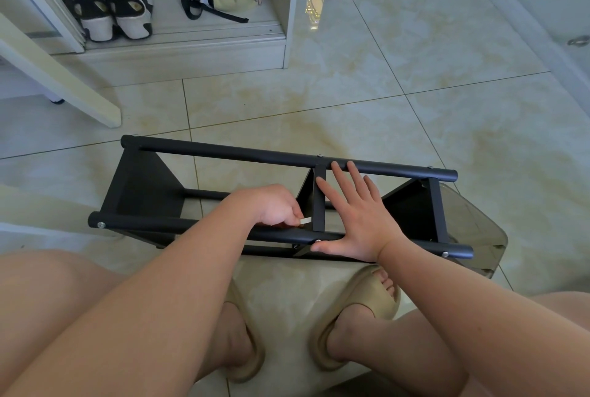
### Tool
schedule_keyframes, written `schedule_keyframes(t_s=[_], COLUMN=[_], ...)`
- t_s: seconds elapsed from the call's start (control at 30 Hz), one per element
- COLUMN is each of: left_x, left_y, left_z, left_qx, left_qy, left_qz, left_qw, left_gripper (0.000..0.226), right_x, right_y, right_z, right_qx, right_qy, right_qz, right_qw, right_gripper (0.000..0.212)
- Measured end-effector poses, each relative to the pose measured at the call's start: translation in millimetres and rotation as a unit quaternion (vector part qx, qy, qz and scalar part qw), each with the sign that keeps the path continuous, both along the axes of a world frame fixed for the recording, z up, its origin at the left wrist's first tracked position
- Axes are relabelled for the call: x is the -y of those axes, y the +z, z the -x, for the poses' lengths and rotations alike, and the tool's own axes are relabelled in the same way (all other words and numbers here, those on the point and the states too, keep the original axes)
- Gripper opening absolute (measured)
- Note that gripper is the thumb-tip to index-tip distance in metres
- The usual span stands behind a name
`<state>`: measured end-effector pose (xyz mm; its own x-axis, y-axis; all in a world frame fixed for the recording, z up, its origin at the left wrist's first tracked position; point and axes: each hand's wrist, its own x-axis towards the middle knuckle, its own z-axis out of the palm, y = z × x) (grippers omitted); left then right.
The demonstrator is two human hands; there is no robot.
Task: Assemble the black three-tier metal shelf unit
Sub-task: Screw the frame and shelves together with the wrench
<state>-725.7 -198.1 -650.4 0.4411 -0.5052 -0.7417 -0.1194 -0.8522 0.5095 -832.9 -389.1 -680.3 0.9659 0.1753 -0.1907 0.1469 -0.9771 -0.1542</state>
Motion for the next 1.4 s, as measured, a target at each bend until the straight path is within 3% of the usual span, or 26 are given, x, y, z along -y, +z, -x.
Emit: schedule_keyframes(t_s=[0.37,0.5,0.57,0.63,0.73,1.07,1.4], left_x=[1.0,4.2,6.2,7.3,8.6,16.7,26.8], left_y=[-1.9,-5.3,-10.1,-13.3,-10.5,-7.9,-3.0], left_z=[-5.3,-2.1,0.7,3.0,5.3,11.3,11.7], left_qx=[0.026,-0.064,-0.118,-0.138,-0.145,-0.069,-0.083], left_qy=[0.04,0.168,0.243,0.292,0.331,0.313,0.382], left_qz=[0.018,0.094,0.115,0.115,0.106,0.095,0.108], left_qw=[0.999,0.979,0.956,0.939,0.927,0.943,0.914], left_gripper=[0.019,0.009,0.02,0.023,0.008,0.012,0.015], right_x=[-0.4,-0.2,-0.3,0.0,-0.2,-0.2,-0.5], right_y=[1.8,1.8,1.7,1.8,2.1,1.7,1.9], right_z=[-0.7,-0.7,-1.0,-1.1,-1.1,-1.3,-1.1], right_qx=[-0.009,-0.011,-0.009,-0.011,-0.015,-0.011,-0.008], right_qy=[-0.001,0.0,0.001,0.001,-0.001,-0.002,-0.003], right_qz=[-0.005,-0.004,-0.006,-0.005,-0.004,-0.008,-0.016], right_qw=[1.0,1.0,1.0,1.0,1.0,1.0,1.0], right_gripper=[0.121,0.121,0.12,0.12,0.121,0.121,0.121])
